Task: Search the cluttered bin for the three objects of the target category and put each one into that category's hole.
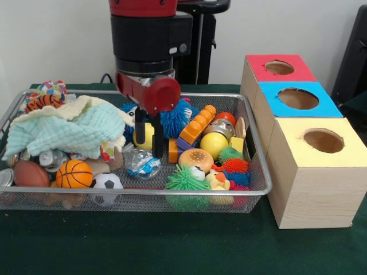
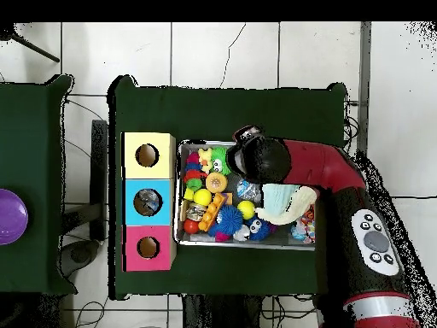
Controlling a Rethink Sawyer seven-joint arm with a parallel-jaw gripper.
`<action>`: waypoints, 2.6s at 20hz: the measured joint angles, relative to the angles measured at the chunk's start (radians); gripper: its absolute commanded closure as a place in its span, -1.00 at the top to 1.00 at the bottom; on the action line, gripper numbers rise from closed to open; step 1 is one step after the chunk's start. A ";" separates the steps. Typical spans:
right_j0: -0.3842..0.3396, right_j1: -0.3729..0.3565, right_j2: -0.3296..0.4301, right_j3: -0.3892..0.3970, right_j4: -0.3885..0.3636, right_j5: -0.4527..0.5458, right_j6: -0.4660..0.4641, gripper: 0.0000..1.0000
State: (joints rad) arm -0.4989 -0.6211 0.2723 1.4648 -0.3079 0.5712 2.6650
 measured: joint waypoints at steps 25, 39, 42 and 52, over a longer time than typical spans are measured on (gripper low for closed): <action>0.106 0.098 -0.202 0.024 0.040 -0.020 0.000 1.00; 0.098 0.262 -0.256 0.023 0.038 -0.191 0.000 1.00; 0.093 0.285 -0.258 0.025 0.038 -0.213 0.000 1.00; 0.054 0.235 -0.254 0.041 0.045 -0.148 0.000 1.00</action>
State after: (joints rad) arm -0.4449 -0.3859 0.0185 1.5061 -0.2629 0.4230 2.6653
